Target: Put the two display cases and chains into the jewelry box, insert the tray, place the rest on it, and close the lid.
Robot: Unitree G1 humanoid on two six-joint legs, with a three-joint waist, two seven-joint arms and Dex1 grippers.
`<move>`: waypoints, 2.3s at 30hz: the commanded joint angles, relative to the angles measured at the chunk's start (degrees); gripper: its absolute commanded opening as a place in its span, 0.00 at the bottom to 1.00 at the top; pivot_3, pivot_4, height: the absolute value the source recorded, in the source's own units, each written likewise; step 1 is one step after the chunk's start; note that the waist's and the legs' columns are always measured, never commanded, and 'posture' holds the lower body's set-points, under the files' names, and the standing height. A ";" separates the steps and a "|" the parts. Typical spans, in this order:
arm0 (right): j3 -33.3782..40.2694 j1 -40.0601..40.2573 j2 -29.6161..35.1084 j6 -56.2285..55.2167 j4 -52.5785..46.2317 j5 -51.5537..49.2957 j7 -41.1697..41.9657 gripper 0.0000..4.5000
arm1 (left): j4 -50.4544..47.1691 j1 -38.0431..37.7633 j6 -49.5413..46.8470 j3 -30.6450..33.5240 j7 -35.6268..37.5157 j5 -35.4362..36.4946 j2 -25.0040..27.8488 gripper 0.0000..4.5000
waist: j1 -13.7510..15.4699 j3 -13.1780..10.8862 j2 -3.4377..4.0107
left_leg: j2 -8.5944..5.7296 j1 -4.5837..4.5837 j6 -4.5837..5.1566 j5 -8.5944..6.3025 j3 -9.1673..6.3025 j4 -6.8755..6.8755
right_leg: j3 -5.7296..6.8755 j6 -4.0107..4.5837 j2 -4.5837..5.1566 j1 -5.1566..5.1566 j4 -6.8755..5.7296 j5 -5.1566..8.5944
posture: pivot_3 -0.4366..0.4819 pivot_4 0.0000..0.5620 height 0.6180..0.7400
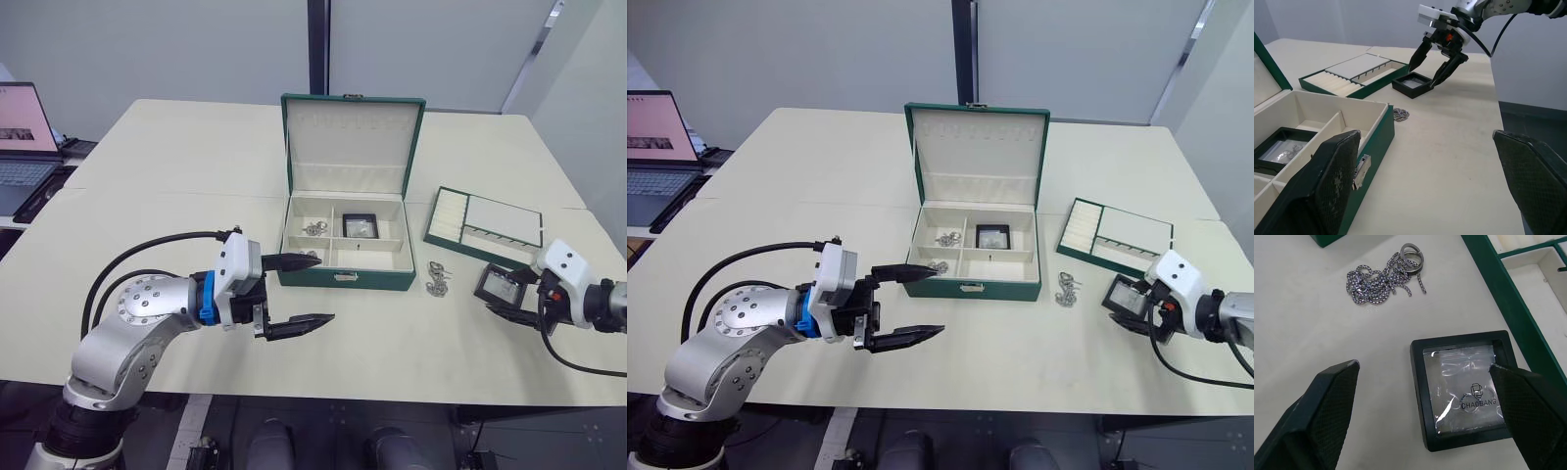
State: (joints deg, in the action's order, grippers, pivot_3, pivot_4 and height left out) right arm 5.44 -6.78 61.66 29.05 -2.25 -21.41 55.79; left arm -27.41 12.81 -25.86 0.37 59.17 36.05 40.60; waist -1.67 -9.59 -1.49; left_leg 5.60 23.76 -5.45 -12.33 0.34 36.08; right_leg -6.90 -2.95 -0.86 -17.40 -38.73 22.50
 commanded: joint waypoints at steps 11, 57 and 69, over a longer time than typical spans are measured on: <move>-0.77 -2.37 -2.11 -0.91 1.01 2.89 2.99 1.00 | -2.19 -0.99 1.06 0.05 -1.33 -0.84 -0.63 1.00 | 0.00 0.01 0.04 | 0.00 -0.01 -0.02 0.01 -0.01 0.01 | 0.01 0.00 0.00 0.02 -0.01 0.00 | 0.48 0.27 1.00; 4.43 -6.28 4.51 13.94 -18.87 -2.21 7.02 0.00 | -1.66 -3.83 -1.86 7.73 2.25 4.86 5.88 1.00 | -0.05 -0.15 0.40 | 0.01 -0.01 -0.06 0.04 -0.02 0.00 | 0.03 0.00 0.00 0.01 -0.04 0.00 | 0.48 0.27 1.00; -15.18 -39.53 -2.78 30.58 -24.54 -8.92 5.92 0.00 | -1.92 -11.45 -2.81 18.83 0.96 8.09 7.30 1.00 | -0.15 -0.24 0.48 | 0.06 0.10 0.02 -0.01 0.08 -0.03 | -0.06 0.01 0.02 -0.41 -0.16 0.00 | 0.48 0.27 1.00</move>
State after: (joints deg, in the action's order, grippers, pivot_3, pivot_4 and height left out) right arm -9.07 -44.07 58.76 59.11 -26.61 -30.51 61.27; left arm -27.80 1.42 -29.51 16.90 59.62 42.80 47.14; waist -1.81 -9.84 -1.02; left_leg 5.65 23.90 -5.43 -12.34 0.44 36.05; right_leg -6.97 -2.95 -0.84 -17.85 -38.92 22.50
